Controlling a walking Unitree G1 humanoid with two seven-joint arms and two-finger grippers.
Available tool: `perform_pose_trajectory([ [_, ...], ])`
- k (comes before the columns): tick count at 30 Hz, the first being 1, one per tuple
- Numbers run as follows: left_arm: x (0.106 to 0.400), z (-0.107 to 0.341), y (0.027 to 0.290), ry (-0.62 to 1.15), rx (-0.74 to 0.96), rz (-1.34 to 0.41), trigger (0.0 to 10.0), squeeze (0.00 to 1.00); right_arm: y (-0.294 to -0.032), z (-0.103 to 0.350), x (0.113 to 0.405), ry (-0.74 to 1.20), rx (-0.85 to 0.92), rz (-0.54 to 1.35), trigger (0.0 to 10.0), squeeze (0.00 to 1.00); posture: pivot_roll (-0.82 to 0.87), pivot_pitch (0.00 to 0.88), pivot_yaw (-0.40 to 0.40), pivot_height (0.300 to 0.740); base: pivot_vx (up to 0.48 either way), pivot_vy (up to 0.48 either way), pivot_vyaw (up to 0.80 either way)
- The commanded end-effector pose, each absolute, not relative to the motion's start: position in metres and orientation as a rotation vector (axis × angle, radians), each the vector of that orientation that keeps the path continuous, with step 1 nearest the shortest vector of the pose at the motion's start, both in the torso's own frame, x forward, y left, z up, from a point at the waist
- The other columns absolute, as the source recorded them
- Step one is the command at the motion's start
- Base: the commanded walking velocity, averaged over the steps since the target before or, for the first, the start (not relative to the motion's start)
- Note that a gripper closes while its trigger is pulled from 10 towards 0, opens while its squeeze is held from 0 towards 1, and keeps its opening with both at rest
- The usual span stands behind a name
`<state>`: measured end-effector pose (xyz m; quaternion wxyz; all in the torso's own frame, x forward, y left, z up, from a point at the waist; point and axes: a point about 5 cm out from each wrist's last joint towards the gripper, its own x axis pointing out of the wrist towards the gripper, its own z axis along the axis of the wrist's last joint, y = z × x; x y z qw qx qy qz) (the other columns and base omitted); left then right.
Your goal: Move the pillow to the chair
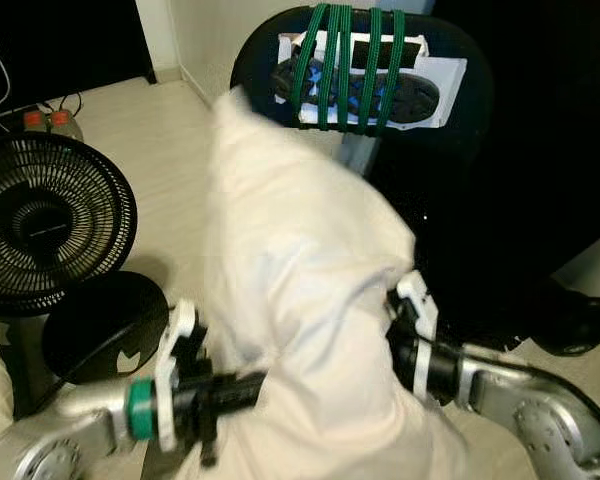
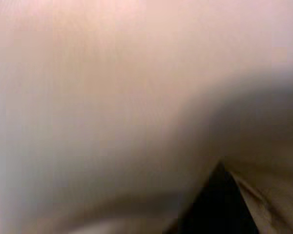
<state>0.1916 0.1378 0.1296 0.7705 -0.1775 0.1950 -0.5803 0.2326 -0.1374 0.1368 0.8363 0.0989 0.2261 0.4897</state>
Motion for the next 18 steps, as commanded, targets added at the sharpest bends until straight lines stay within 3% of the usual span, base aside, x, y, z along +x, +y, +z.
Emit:
perform_pose_trajectory([
  [1, 0.186, 0.127, 0.13, 0.402, -0.359, -1.257, 10.0, 0.0, -0.141, 0.139, 0.22, 0.454, 0.224, 1.095, 10.0, 0.0, 0.04, 0.098, -0.013, 0.58, 0.0, 0.0, 0.0],
  [6, 0.195, 0.125, 0.136, 0.351, -0.324, -1.122, 10.0, 0.0, -0.176, 0.154, 0.214, 0.392, 0.266, 1.019, 10.0, 0.0, 0.03, 0.112, -0.001, 0.58, 0.0, 0.0, 0.0],
  [18, 0.229, 0.119, 0.135, 0.252, -0.184, -0.918, 10.0, 0.0, -0.2, 0.19, 0.224, 0.164, 0.351, 0.922, 10.0, 0.0, 0.02, 0.117, 0.015, 0.58, 0.0, 0.0, 0.0],
])
